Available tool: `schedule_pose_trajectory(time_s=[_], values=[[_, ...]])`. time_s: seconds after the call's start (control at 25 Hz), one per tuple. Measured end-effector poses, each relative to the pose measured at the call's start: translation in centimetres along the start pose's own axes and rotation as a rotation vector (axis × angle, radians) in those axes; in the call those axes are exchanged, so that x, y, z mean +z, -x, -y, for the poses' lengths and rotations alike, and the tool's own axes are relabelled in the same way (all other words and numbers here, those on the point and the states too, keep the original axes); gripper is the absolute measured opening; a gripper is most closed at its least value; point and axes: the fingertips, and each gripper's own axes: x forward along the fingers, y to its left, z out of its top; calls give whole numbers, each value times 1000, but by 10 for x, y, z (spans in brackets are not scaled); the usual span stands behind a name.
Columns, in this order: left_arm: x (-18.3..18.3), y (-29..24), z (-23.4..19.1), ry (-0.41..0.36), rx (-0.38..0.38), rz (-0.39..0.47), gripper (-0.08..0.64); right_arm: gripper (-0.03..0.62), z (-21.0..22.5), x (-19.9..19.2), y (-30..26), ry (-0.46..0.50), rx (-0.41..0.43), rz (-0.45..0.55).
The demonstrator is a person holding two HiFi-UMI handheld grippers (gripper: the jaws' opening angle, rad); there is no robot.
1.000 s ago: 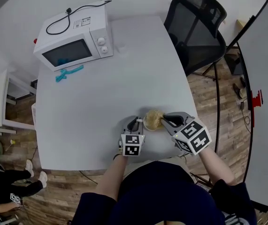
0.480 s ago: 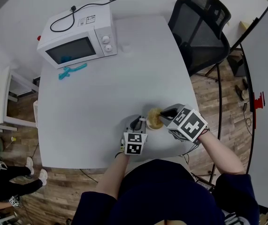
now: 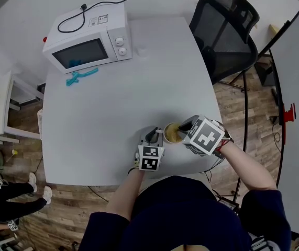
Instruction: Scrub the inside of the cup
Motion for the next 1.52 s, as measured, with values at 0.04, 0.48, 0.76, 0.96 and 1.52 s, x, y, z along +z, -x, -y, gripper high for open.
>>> schedule_pose_trajectory(time_s=[0.04, 0.48, 0.76, 0.96, 1.52], values=[[-1, -1, 0, 5, 2, 0, 48, 35, 0, -2, -5, 7, -2, -11], [-5, -2, 0, 20, 9, -2, 49, 35, 11, -13, -45, -5, 28, -105], [-4, -1, 0, 21, 13, -3, 49, 36, 15, -21, -62, -8, 19, -151], [0, 1, -1, 13, 15, 1, 49, 36, 15, -23, -66, -24, 31, -154], [-5, 2, 2, 9, 16, -7, 48, 35, 17, -25, -66, -62, 26, -120]])
